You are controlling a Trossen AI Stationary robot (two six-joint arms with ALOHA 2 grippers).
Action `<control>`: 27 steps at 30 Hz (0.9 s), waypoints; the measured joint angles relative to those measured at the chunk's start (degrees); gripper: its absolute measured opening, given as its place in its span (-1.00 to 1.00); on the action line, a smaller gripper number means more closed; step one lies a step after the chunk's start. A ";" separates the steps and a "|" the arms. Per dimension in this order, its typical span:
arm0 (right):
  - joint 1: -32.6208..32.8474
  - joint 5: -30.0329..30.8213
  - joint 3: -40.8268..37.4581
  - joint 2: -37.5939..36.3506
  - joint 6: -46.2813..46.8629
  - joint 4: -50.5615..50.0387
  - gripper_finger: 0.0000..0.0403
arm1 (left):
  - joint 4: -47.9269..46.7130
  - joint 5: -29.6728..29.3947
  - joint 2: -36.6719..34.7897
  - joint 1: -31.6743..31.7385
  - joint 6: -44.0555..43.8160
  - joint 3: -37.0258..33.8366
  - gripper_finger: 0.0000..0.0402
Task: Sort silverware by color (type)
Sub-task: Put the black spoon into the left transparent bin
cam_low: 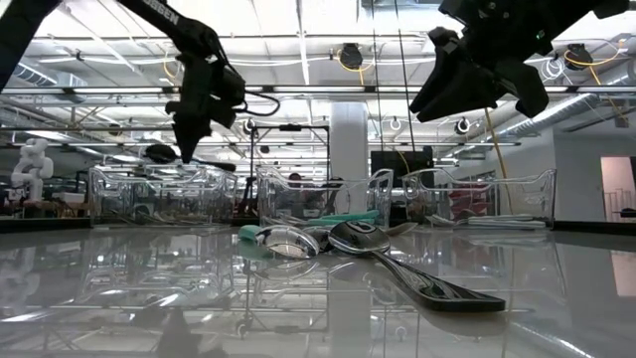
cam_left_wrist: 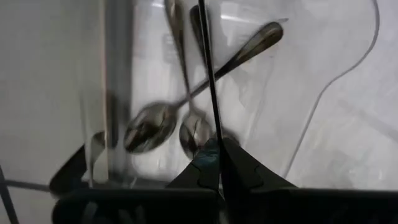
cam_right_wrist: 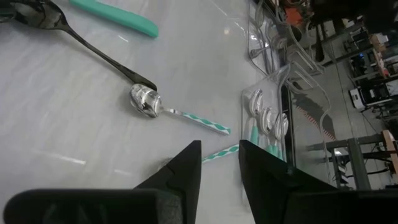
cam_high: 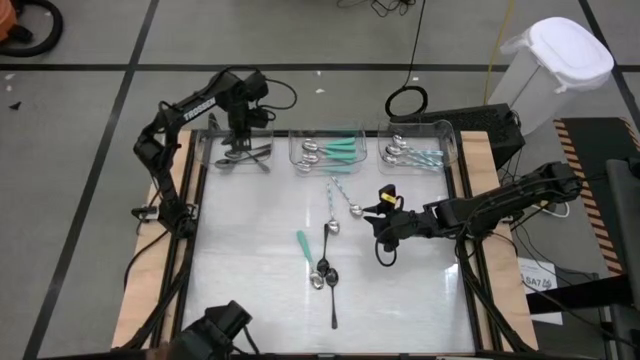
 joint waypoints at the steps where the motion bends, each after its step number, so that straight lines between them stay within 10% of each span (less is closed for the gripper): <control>1: 0.00 -0.01 0.00 0.00 0.22 -0.10 -0.48 | 0.08 0.03 0.76 -0.15 0.95 0.00 -0.99; 27: 0.00 -0.03 0.00 0.01 1.43 -0.58 -0.48 | -0.12 -5.24 10.00 2.15 0.30 0.00 -0.99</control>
